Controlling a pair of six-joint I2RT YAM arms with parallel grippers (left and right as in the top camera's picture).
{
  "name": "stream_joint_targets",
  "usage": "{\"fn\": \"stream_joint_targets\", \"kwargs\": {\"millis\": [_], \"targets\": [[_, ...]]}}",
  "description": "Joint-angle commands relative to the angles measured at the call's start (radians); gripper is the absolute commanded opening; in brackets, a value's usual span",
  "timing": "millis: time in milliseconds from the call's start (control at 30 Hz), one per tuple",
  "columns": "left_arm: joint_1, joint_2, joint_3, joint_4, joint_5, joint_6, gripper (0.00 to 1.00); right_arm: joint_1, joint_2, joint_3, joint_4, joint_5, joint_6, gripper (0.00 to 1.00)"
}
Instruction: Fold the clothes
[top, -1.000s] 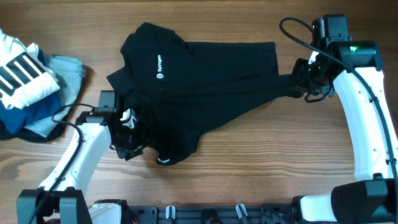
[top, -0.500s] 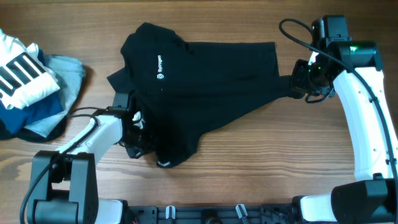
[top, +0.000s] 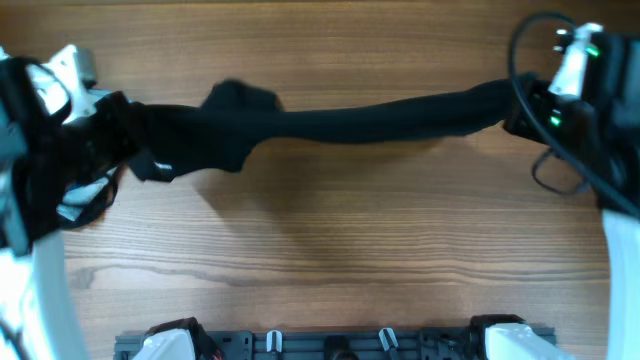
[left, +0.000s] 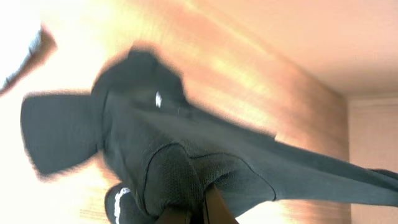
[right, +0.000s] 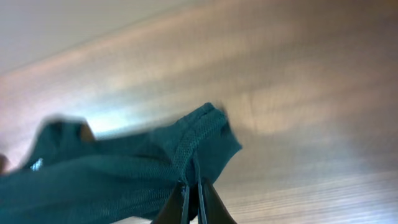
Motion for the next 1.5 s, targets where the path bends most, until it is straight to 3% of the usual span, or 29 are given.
{"fn": "stream_joint_targets", "kwargs": {"millis": [0, 167, 367, 500, 567, 667, 700, 833, 900, 1000, 1067, 1167, 1333, 1467], "targets": [[0.009, -0.114, 0.053, 0.026, -0.041, 0.016, 0.04, -0.007, -0.137, 0.052, 0.050, 0.102, -0.046, 0.04], [0.009, -0.129, 0.053, 0.176, -0.044, -0.008, 0.04, -0.007, -0.180, 0.055, 0.163, 0.131, -0.124, 0.04], [-0.022, 0.204, 0.053, 0.319, -0.037, -0.009, 0.04, -0.007, 0.185, 0.055, 0.291, 0.129, -0.149, 0.04], [-0.077, 0.512, 0.056, 0.700, -0.036, -0.009, 0.04, -0.008, 0.420, 0.057, 0.652, 0.107, -0.153, 0.04], [-0.077, 0.565, 0.076, 0.885, -0.036, -0.031, 0.04, -0.013, 0.439, 0.061, 0.796, 0.108, -0.146, 0.04], [-0.071, 0.568, 0.169, 1.215, -0.037, -0.180, 0.04, -0.013, 0.433, 0.156, 1.014, 0.145, -0.146, 0.04], [-0.065, 0.568, 0.232, 1.227, -0.037, -0.201, 0.04, -0.016, 0.433, 0.208, 1.012, 0.164, -0.146, 0.04], [-0.058, 0.567, 0.414, 0.966, -0.020, -0.172, 0.04, -0.037, 0.431, 0.282, 0.882, 0.165, -0.178, 0.04], [-0.065, 0.573, 0.410, 0.597, -0.005, -0.132, 0.04, -0.040, 0.446, 0.280, 0.620, 0.164, -0.201, 0.04], [-0.090, 0.637, 0.358, 0.153, -0.093, -0.081, 0.04, -0.039, 0.494, 0.241, 0.270, 0.164, -0.198, 0.04], [-0.117, 0.706, 0.272, -0.017, -0.093, -0.029, 0.04, -0.043, 0.543, 0.179, 0.091, 0.176, -0.198, 0.04], [-0.156, 0.760, 0.053, -0.132, -0.093, 0.023, 0.04, -0.045, 0.576, -0.009, -0.032, 0.176, -0.171, 0.04], [-0.169, 0.753, -0.317, -0.120, -0.094, 0.063, 0.04, -0.059, 0.575, -0.312, -0.046, 0.195, -0.058, 0.04], [-0.168, 0.694, -0.524, -0.051, -0.126, 0.077, 0.04, -0.064, 0.568, -0.407, -0.044, 0.194, -0.040, 0.04]]}}
